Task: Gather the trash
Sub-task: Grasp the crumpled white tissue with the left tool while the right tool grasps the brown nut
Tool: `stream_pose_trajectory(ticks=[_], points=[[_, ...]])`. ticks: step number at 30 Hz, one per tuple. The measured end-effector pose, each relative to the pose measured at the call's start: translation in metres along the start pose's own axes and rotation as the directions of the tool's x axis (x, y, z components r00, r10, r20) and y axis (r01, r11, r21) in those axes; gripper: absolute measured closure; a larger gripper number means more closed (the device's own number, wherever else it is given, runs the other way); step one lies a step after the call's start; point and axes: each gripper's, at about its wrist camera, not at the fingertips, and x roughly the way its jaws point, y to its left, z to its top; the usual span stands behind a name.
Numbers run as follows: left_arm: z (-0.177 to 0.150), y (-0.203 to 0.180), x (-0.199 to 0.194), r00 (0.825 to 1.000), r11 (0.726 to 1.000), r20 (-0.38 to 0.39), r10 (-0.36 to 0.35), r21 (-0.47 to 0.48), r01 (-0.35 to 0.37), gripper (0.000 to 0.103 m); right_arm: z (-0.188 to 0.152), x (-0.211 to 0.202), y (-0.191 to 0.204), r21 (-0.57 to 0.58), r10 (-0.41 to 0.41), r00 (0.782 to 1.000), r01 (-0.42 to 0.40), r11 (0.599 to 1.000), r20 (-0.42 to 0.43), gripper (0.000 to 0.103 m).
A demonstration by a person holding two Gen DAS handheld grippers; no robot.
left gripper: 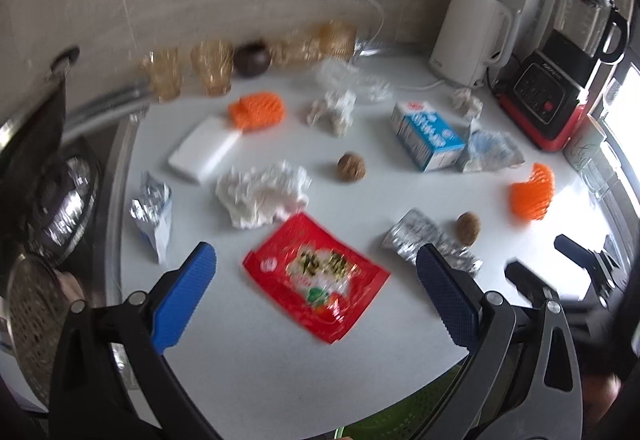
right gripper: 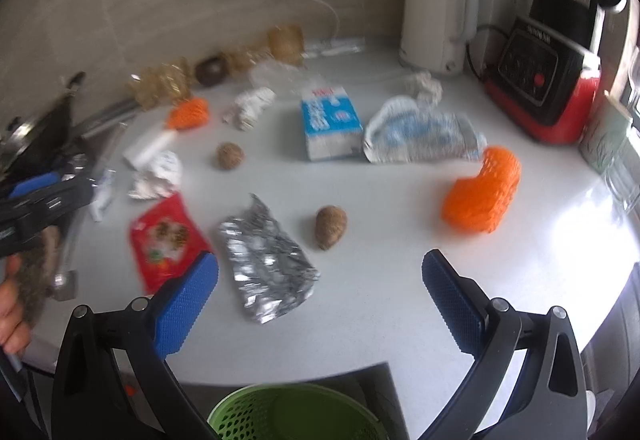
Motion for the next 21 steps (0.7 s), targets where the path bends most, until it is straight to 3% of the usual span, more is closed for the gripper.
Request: stream_pose_trajectory(ticks=[6,14,18,21], points=[[-0.013,0.02,0.024,1.0,0.999,-0.01,0.001,0.035,0.0,0.007,0.012,0.06,-0.019,0.108,-0.036,0.998,0.04,0.993,-0.043,0.019],[0.004,0.04,0.048,0.999,0.997,-0.012,-0.048,0.063,0.048,0.007,0.017,0.087,-0.013,0.145,-0.052,0.995,0.064,0.987,-0.088,0.042],[0.016,0.042,0.064,0.998,0.996,-0.026,-0.06,0.07,0.062,0.007,0.017,0.091,-0.013,0.168,-0.041,0.994,0.057,0.984,-0.1,0.074],[0.023,0.039,0.08,0.998,0.994,-0.04,-0.043,0.099,0.046,0.007,0.017,0.092,-0.017,0.197,-0.028,0.995,0.047,0.979,-0.1,0.074]])
